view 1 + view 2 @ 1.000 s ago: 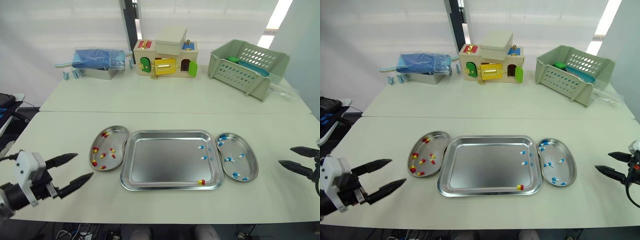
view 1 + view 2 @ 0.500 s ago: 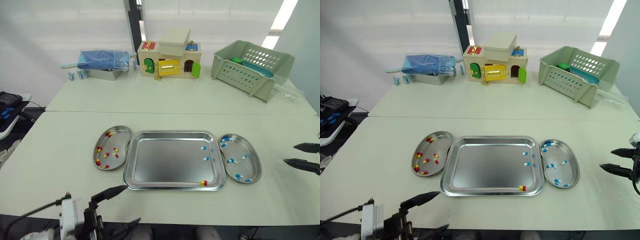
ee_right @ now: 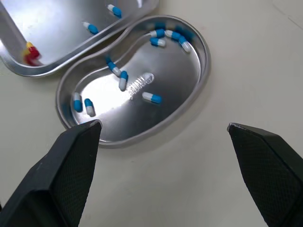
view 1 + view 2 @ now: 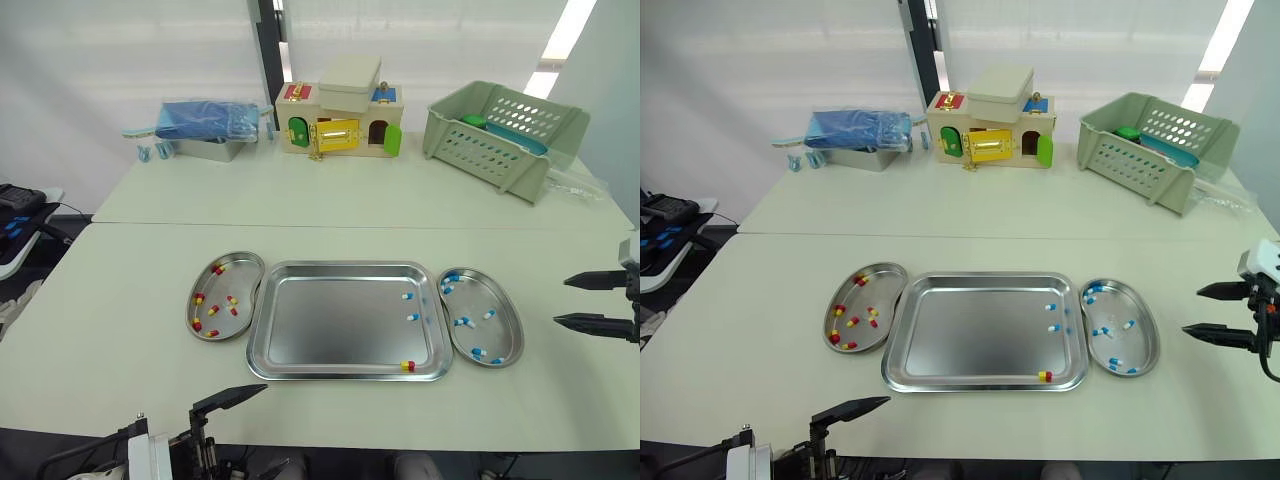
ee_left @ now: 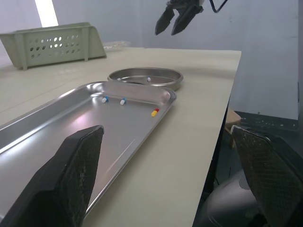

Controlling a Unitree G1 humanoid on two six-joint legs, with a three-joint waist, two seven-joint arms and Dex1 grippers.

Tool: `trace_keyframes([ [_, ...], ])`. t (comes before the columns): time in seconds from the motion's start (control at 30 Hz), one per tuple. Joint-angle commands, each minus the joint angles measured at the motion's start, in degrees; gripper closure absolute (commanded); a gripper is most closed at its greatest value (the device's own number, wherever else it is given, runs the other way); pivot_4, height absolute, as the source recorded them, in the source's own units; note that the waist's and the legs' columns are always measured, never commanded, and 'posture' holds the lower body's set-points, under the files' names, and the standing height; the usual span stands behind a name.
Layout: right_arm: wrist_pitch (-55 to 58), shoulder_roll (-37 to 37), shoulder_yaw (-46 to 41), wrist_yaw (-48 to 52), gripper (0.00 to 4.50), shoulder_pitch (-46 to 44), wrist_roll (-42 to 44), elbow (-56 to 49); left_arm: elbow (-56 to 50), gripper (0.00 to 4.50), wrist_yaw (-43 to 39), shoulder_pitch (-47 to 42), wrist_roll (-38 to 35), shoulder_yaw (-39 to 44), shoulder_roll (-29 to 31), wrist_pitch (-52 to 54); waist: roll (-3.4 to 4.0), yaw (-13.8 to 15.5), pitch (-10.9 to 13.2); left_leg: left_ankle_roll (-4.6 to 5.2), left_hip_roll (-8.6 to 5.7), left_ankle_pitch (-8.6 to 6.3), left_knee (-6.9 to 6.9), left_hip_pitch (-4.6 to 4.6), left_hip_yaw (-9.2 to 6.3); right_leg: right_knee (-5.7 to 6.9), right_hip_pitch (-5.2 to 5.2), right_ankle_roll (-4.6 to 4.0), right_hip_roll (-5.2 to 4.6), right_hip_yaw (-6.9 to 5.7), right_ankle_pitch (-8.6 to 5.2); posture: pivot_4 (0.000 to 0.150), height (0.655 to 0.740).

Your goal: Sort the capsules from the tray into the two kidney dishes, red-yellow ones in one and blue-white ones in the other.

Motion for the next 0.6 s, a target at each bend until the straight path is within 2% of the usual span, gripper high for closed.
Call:
trace_keyframes([
  [0.03, 2.5, -0.8, -0.8, 0.5, 0.0, -2.0, 2.5, -3.7, -0.9, 0.03, 1.2, 0.7, -0.6, -0.7, 0.9, -1.2, -0.02, 0.1, 0.0, 0.0, 0.0, 0.0, 0.0, -0.01, 0.0, 0.0, 0.0, 0.0, 0.0, 0.0, 0.0, 0.15, 0.74],
  [0.23, -2.4, 3.5, -5.5, 0.9, 0.0, 4.0, 2.2, -5.0, -2.7, 0.03, 5.6, 0.6, -1.4, 0.5, 3.3, 2.5, -0.12, 0.5, 0.1, 0.01, -0.01, 0.0, -0.01, -0.05, -0.07, -0.05, 0.0, 0.0, 0.0, -0.08, 0.0, 0.15, 0.74],
  [0.3, -4.4, 7.6, -10.0, 1.0, 0.0, 8.7, 3.5, -7.8, -4.1, 0.03, 7.8, -0.8, -1.8, 0.8, 5.7, 6.2, -0.15, 0.7, 0.1, 0.01, -0.02, 0.0, 0.0, -0.06, -0.07, -0.04, 0.0, 0.0, 0.0, -0.08, 0.0, 0.15, 0.74],
  [0.43, -4.4, 16.0, -17.9, 1.5, 0.0, 21.1, 7.3, -18.7, -7.6, 0.03, 13.2, -6.1, -4.3, 1.1, 12.0, 17.7, -0.17, 0.8, 0.1, 0.01, -0.03, 0.0, 0.0, -0.11, -0.22, -0.04, 0.04, 0.02, 0.02, -0.2, -0.01, 0.15, 0.74],
  [0.6, -10.5, 24.7, -19.4, 0.6, 0.0, 32.5, 6.0, -26.8, -8.9, 0.03, 16.8, -16.6, -7.3, -0.2, 19.6, 30.3, -0.2, 0.5, 0.1, 0.0, -0.02, 0.0, -0.01, 0.02, -0.23, 0.04, 0.1, 0.02, 0.03, -0.19, -0.02, 0.15, 0.74],
])
